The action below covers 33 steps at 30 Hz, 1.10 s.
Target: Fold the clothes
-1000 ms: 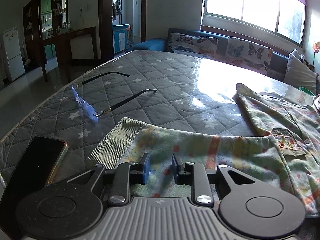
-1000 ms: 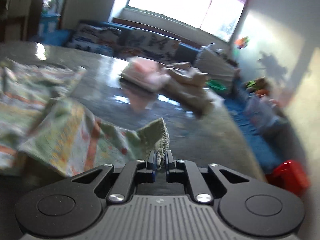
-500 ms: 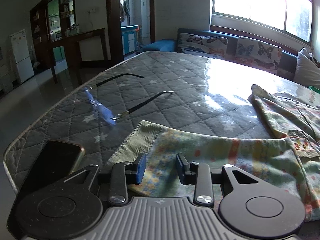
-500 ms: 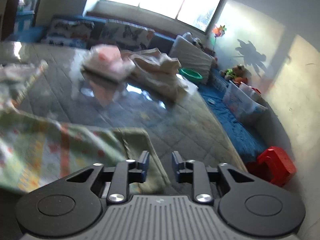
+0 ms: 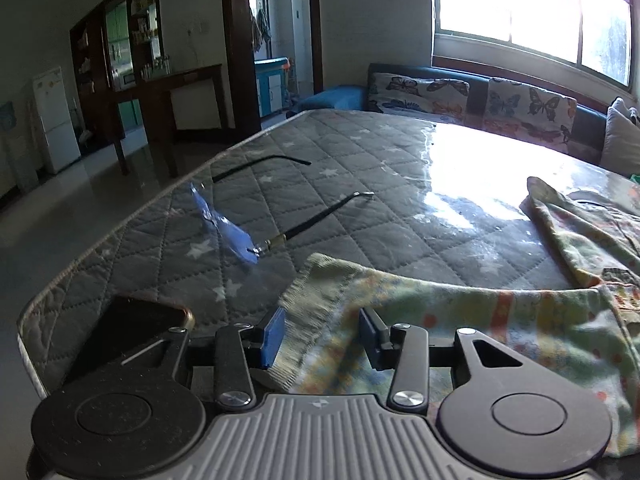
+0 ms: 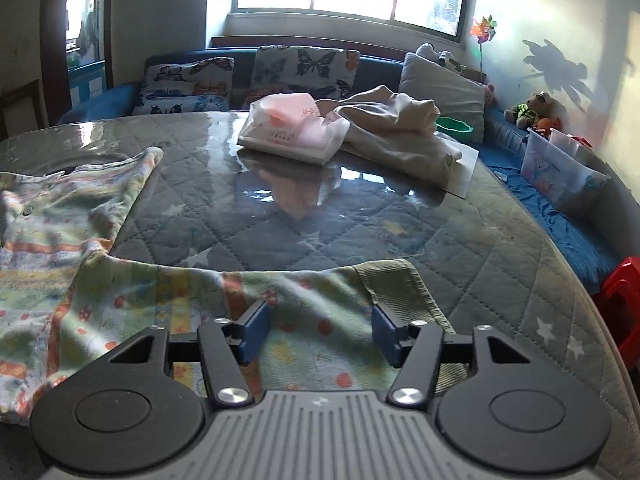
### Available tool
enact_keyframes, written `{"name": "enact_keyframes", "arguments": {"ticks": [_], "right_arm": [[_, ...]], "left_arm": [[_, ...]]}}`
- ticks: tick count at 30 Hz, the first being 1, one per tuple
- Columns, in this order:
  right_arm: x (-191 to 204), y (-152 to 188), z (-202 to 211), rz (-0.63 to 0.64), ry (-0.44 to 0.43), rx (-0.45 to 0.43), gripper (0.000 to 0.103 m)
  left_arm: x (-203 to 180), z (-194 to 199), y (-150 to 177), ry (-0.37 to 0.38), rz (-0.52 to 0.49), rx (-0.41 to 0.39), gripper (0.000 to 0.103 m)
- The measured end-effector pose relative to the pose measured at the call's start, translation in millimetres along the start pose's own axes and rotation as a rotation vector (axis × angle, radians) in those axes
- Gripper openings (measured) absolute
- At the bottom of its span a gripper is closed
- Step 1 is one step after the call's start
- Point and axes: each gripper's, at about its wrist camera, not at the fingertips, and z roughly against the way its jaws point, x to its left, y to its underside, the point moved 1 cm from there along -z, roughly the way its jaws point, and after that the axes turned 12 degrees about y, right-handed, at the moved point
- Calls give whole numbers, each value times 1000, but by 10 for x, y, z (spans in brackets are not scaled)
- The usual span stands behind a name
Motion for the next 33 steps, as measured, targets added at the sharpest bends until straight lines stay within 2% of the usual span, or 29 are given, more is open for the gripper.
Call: {"name": "enact_keyframes", "arguments": {"ticks": [5,6,7,8,11,15,18,23,26,30,33], "right_arm": [[-56,1,-40,-23,-2,5,66],[-63,1,-42,-27,-4,5,66],[-64,-2,-46,-29,-3,6,66],[-59,-1,-44,-25,0,5,67],[-68,3,-57,-32,4,5,70],[-76,7,-52,-34,5,6,72],[-70,10,-47,-23,10,4,72],[-142,21,-64,-58,34,17,71],[-145,-16,-26,-57,47,-8,71],[-62,-126,-73,-46,2,-23,71],[27,-147,-222,-9,13,-8,70]], "left_arm": [[6,-62,-9,-16,-25,-13,44],[16,-69,-10,-9,-27,-12,37],[20,-78,-11,7,-38,-10,17],[18,-87,-10,27,-44,-7,13],[-8,-107,-15,14,-70,-9,5],[10,-158,-47,-28,-80,-12,3],[-15,-212,-77,-89,-136,-25,3],[-12,-327,-99,-81,-163,-6,3],[-6,-332,-95,-78,-165,-4,4],[3,-338,-103,-74,-161,-1,5],[0,-340,-106,-75,-165,2,6]]}}
